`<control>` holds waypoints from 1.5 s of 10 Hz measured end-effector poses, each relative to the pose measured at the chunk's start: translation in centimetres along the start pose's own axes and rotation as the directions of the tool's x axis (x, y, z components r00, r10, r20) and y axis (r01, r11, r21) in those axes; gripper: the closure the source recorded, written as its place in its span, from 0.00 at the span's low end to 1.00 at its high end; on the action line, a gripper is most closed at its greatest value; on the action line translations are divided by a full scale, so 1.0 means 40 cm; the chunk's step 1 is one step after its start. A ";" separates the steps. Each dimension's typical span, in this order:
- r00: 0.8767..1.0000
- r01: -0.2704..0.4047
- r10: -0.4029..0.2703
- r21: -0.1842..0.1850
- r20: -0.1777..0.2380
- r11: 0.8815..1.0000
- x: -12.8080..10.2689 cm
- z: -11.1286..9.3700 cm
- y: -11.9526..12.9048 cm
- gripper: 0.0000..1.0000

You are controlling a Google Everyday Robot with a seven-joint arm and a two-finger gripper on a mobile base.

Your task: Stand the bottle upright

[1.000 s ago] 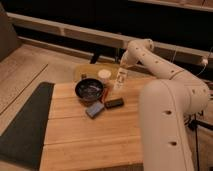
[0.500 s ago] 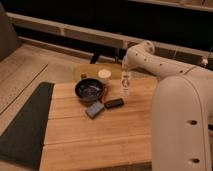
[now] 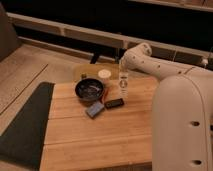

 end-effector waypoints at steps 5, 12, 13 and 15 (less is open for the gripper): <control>0.976 0.202 -0.196 -0.056 0.097 0.978 -0.052 0.061 0.070 1.00; 0.896 0.298 -0.196 -0.214 0.398 0.930 -0.121 0.004 0.181 1.00; 0.892 0.301 -0.189 -0.226 0.411 0.926 -0.112 -0.010 0.184 1.00; 0.890 0.305 -0.188 -0.235 0.416 0.923 -0.109 -0.012 0.200 1.00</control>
